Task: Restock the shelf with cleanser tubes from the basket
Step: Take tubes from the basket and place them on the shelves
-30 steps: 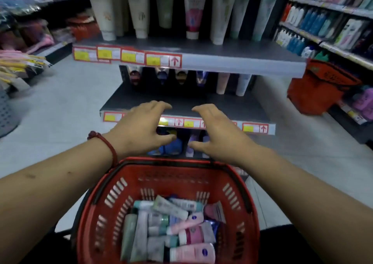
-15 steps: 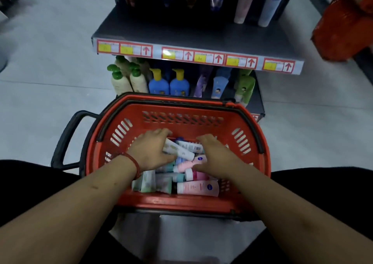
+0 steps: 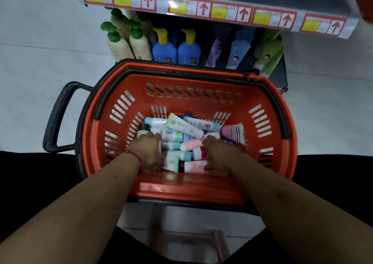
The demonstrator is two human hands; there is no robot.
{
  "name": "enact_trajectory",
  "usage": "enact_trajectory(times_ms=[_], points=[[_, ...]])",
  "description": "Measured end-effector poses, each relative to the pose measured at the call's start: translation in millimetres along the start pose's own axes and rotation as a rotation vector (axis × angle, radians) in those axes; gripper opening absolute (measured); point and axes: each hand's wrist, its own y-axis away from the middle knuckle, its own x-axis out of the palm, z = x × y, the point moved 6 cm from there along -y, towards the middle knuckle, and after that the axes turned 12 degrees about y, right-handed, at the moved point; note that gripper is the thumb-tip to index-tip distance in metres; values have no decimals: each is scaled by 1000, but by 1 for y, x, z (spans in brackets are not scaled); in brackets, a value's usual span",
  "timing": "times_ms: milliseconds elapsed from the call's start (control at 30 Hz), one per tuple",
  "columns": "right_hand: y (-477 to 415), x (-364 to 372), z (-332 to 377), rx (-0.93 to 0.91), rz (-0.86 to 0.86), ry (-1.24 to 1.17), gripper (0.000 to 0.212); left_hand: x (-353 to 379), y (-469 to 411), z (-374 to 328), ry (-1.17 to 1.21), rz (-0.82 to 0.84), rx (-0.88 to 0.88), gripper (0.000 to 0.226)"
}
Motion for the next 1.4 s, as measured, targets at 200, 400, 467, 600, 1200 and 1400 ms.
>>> enact_trajectory(times_ms=[200, 400, 467, 600, 1200, 1400], points=[[-31, 18, 2, -23, 72, 48, 89, -6, -32, 21, 42, -42, -14, 60], [-51, 30, 2, -4, 98, 196, 83, 2, -53, 19, 52, 5, 10, 61], [-57, 34, -3, 10, 128, 167, 82, 1, -60, 19, 81, -14, 7, 63], [-59, 39, -11, 7, 148, 66, 80, -4, -70, 15, 121, -14, -40, 63], [-7, -43, -8, 323, 49, -1400, 55, -76, 24, 17, 818, -221, -163, 37], [30, -127, -18, 203, -184, -1738, 48, -131, 62, -3, 1284, -273, -101, 47]])
